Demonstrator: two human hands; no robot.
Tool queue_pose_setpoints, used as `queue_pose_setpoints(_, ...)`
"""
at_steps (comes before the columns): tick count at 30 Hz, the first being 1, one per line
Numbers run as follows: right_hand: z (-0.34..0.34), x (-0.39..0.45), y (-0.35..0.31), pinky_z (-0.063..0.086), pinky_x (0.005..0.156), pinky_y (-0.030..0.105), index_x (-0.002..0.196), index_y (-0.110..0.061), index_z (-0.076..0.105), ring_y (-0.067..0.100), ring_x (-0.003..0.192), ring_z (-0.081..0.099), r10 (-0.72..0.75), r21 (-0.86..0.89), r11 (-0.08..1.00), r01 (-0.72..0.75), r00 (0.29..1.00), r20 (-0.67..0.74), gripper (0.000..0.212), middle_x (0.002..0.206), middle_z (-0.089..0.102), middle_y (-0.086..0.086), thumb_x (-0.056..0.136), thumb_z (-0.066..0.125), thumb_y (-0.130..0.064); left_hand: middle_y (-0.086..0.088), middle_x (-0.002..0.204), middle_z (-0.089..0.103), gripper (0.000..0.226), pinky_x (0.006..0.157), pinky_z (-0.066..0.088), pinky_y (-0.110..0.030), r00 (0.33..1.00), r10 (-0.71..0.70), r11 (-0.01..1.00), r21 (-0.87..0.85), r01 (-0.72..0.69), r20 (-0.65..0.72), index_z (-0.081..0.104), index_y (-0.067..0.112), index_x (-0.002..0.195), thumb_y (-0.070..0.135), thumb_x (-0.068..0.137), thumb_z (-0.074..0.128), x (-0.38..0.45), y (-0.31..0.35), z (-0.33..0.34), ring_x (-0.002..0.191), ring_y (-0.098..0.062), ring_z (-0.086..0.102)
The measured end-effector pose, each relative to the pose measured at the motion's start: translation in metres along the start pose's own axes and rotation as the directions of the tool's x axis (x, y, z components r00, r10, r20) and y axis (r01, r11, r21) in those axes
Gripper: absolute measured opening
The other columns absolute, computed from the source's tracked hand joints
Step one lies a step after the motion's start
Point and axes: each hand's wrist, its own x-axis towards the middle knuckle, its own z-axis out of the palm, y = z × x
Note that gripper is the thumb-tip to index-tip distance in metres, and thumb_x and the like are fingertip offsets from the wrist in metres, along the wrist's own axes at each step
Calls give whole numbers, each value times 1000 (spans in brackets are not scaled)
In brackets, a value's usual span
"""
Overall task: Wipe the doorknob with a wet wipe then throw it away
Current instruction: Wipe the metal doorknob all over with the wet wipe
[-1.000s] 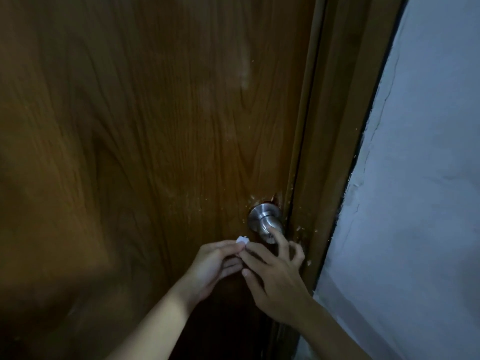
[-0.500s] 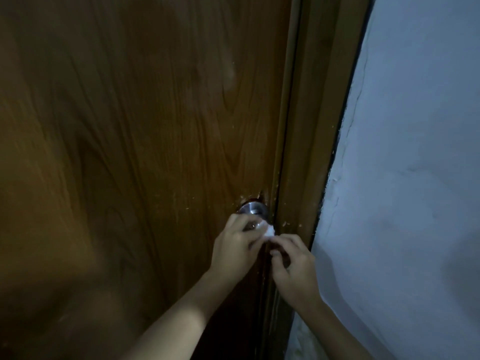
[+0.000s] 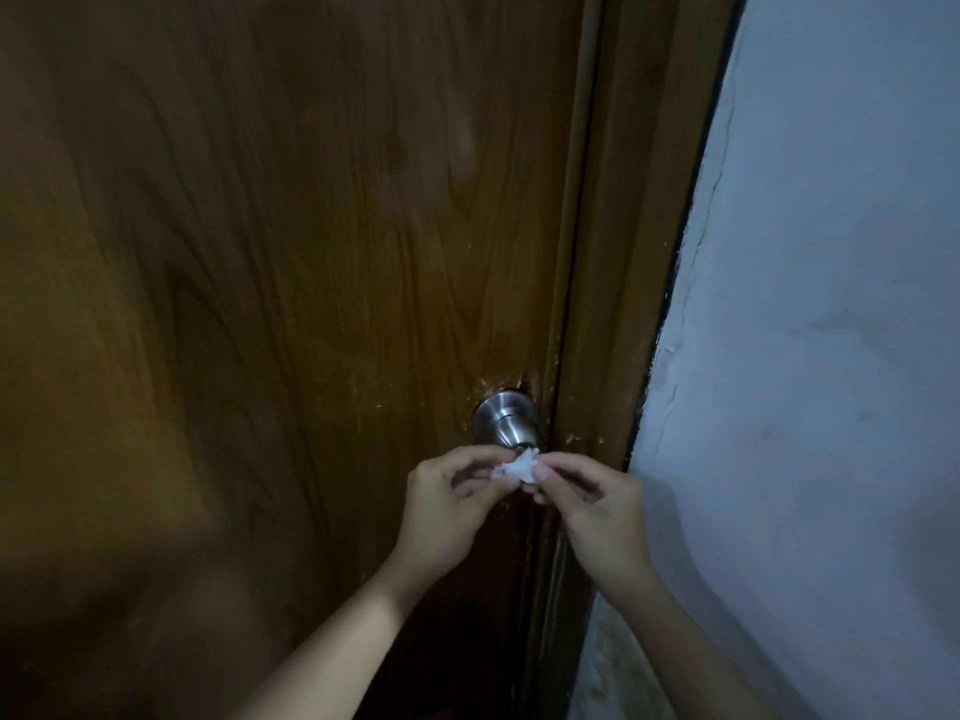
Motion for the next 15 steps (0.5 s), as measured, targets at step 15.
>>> queue_pose_setpoints(15,-8,-8,3,52,64,17,96,-22,64,9,72,61,-26,-114,993,37,995,97,33,80,62,4,79,62,6,-3,83,65,12,61,50,-22,955,-251,938,-282,201,-157,63,12,90,13,91,51,10,16,-8,72,-11,62)
